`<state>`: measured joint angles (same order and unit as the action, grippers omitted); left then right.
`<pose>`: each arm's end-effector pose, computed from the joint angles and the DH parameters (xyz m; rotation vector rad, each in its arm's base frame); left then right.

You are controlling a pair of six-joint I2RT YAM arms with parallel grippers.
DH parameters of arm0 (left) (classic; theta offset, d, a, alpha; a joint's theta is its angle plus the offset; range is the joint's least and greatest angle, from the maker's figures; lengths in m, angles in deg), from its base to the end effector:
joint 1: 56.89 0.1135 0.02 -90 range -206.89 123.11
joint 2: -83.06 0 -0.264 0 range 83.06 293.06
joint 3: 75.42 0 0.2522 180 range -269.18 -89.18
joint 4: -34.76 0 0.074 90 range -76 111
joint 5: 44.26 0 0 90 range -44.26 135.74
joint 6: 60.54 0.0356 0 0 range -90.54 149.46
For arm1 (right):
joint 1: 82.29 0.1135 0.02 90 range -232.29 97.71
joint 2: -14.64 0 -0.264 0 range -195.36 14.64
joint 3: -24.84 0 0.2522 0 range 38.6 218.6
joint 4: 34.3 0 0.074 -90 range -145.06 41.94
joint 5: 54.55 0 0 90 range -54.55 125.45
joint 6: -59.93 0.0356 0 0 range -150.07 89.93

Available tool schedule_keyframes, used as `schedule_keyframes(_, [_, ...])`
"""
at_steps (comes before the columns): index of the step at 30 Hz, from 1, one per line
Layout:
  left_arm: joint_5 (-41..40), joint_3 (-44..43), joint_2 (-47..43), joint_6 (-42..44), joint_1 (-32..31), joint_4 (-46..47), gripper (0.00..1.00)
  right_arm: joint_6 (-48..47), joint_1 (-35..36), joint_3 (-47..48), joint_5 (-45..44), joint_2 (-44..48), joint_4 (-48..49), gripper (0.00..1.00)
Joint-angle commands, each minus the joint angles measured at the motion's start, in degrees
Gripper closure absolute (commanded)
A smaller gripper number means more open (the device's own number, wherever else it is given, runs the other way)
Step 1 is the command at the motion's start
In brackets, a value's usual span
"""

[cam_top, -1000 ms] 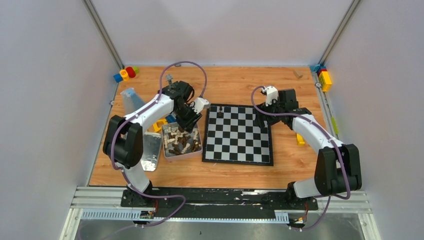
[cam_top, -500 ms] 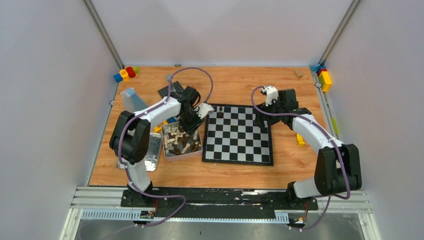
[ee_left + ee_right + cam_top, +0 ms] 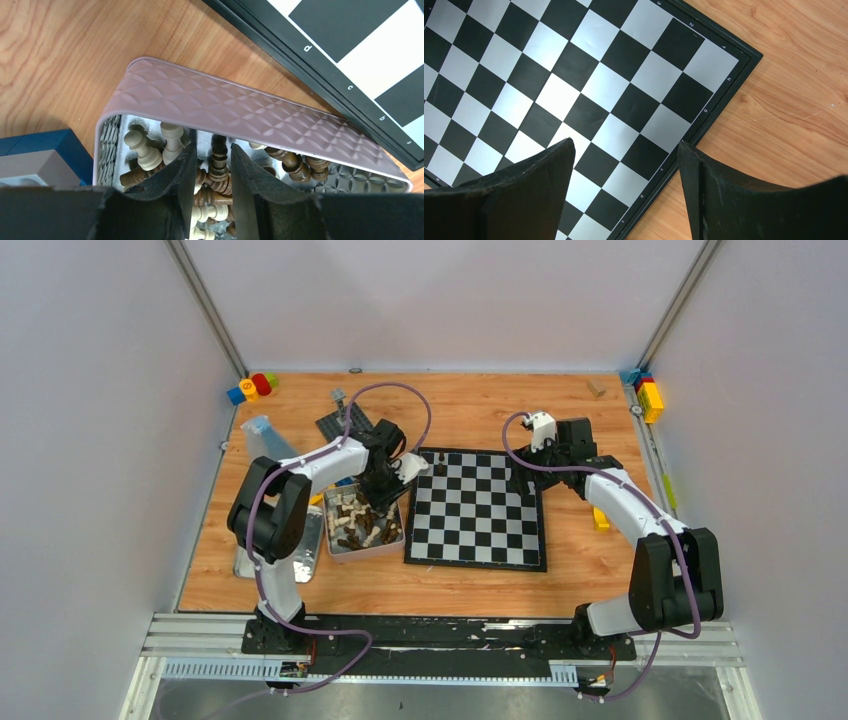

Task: Set up the chess pieces on the board
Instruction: Pick up the chess piece from the storage box, then place the chess piece on the chessboard.

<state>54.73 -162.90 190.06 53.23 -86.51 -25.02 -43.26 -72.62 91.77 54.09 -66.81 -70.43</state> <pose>0.3060 -0.1804 0.1744 1.3462 2.6288 -0.2460 0.2871 0.0605 0.2280 -0.6194 2.3461 0.3707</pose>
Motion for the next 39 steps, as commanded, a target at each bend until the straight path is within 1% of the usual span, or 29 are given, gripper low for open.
schedule_keyframes(1, [-1.25,0.76,0.75,1.58,-0.53,1.92,0.61,-0.43,-0.15,-0.26,0.54,-0.02,1.9,0.24])
schedule_keyframes(5, [-1.48,1.3,1.09,1.52,-0.83,2.46,0.62,-0.34,-0.11,-0.26,0.58,-0.03,1.97,0.24])
schedule_keyframes(8, [-1.38,1.82,1.15,1.34,-1.13,2.71,0.66,-0.34,-0.15,-0.3,0.56,-0.06,1.9,0.24])
schedule_keyframes(12, [-0.74,1.99,-0.02,0.88,-1.25,2.54,0.77,-0.34,-0.1,-0.26,0.61,-0.04,1.82,0.24])
schedule_keyframes(15, [0.34,2.21,-2.2,0.44,-1.15,2.37,0.89,-0.3,-0.16,-0.26,0.55,0.02,1.86,0.24])
schedule_keyframes(16, [0.82,2.23,-3.59,0.33,-0.77,2.4,0.91,-0.34,-0.11,-0.3,0.54,0.02,1.82,0.24])
schedule_keyframes(17, [2.93,2.36,-4.36,0.01,-0.42,2.42,0.93,-0.34,-0.15,-0.26,0.55,0.04,1.81,0.24])
schedule_keyframes(19, [5.56,2.61,-6.74,-0.85,2.04,2.84,0.95,-0.34,-0.11,-0.26,0.58,0.05,1.89,0.24])
schedule_keyframes(23, [12.47,3.93,-12.77,-1.73,5.65,5.08,0.96,-0.17,-0.12,-0.09,0.99,-0.27,1.79,0.24])
schedule_keyframes(26, [16.98,5.24,-15.73,-1.47,6.12,6.93,0.97,-0.11,-0.14,0.0,1.03,-0.31,1.8,0.24])
schedule_keyframes(29, [19.39,6.54,-17.96,-1.44,6.08,9.35,0.97,-0.08,-0.16,-0.08,0.9,-0.07,1.67,0.24])
schedule_keyframes(32, [23.31,6.23,-18.04,-1.97,6.07,11.8,0.94,-0.17,-0.13,-0.04,0.82,-0.15,1.7,0.24])
schedule_keyframes(35, [27.1,4.93,-16.29,-3.99,5.84,15.28,0.92,-0.24,-0.17,0.17,0.64,-0.67,1.67,0.24])
schedule_keyframes(39, [30.67,4.01,-13.18,-8.61,3.86,24.68,0.89,-0.51,-0.15,0.19,0.07,-0.79,1.77,0.24])
